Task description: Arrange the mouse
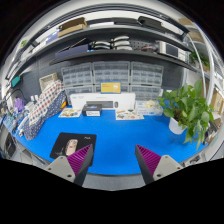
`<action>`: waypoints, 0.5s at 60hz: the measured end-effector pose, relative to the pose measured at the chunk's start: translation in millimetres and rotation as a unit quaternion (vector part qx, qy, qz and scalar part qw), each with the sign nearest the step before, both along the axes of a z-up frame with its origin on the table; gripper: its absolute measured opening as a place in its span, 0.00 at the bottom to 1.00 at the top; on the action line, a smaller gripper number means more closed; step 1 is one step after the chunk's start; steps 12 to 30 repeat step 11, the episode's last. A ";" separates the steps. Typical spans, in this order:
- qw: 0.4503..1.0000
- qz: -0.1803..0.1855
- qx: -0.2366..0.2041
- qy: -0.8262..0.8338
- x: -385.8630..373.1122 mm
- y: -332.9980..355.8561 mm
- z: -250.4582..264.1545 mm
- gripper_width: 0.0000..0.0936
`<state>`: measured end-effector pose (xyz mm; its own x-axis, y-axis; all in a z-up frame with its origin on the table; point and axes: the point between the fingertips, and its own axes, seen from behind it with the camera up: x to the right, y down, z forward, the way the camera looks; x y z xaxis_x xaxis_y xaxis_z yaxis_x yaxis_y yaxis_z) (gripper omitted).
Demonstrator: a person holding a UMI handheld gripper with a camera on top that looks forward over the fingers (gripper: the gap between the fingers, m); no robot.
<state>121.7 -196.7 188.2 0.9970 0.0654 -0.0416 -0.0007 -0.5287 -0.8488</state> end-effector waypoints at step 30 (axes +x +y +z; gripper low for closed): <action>1.000 0.001 -0.006 0.007 2.0 -6.5 0.5 0.91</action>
